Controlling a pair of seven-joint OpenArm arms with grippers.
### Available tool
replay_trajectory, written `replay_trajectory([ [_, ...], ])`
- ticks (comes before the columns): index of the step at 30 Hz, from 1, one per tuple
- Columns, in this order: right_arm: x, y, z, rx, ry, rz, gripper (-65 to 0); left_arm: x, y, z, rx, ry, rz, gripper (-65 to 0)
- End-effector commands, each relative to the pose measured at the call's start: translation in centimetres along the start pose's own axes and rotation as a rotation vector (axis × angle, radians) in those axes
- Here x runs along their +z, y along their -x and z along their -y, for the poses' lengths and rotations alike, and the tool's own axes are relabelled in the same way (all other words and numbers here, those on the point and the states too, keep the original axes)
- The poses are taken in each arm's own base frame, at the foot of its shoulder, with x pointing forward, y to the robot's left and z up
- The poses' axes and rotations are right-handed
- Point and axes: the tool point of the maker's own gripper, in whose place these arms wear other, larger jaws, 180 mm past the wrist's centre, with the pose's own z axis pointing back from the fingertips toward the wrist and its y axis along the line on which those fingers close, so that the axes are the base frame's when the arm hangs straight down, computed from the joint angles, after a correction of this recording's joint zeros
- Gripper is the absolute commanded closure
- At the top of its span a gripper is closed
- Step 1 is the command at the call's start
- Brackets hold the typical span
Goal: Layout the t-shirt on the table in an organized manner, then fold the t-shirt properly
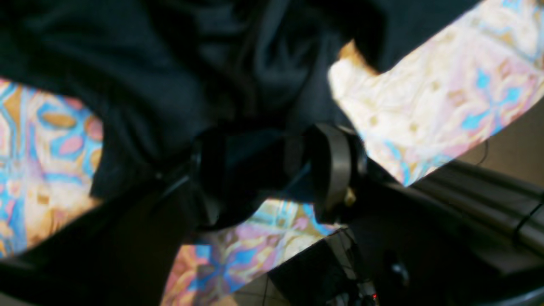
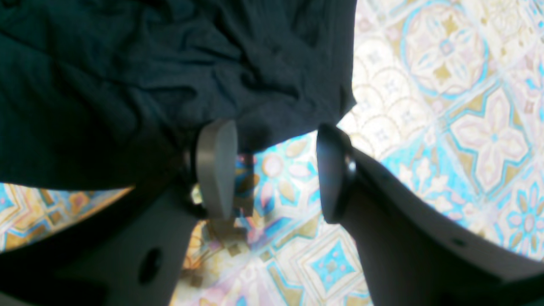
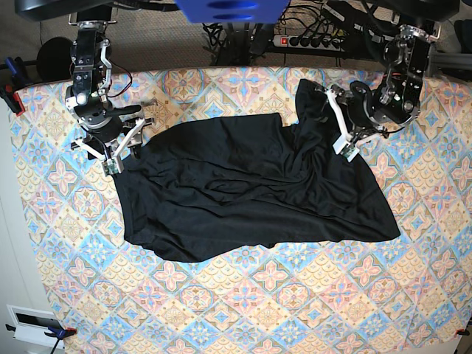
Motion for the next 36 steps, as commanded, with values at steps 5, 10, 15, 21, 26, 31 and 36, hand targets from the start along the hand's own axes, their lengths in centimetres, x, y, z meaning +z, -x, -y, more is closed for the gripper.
replay_trajectory([
  [5,0.2,-1.3,0.5,0.011,0.012,0.044,-29.1,0.7,1.3,-0.5,-0.009,-0.013,-0.022,-29.7],
  [10,0.4,-1.3,0.4,0.013,0.011,0.046,-29.1,3.6,-1.4,-5.6,0.145,-0.152,0.218,-29.7],
  [15,0.4,-1.3,0.4,0.013,0.011,0.046,-29.1,4.0,-2.7,-7.0,0.282,-0.19,0.325,-29.4],
  [21,0.4,-1.5,0.5,0.013,0.012,0.051,-29.1,-0.1,-3.3,-8.1,0.373,-0.22,0.295,-7.4],
  [26,0.3,-5.4,1.2,0.029,0.03,0.136,-28.7,-0.8,-4.7,-8.1,0.391,-0.225,0.316,-0.5],
  [31,-0.5,-10.1,-1.3,0.087,-0.034,0.23,-21.1,0.8,-7.0,-8.0,0.358,-0.24,0.384,0.0],
  [36,-1.4,-13.6,-3.4,0.196,-0.121,0.286,-14.6,2.2,-7.0,-9.5,0.444,-0.287,0.435,0.0],
])
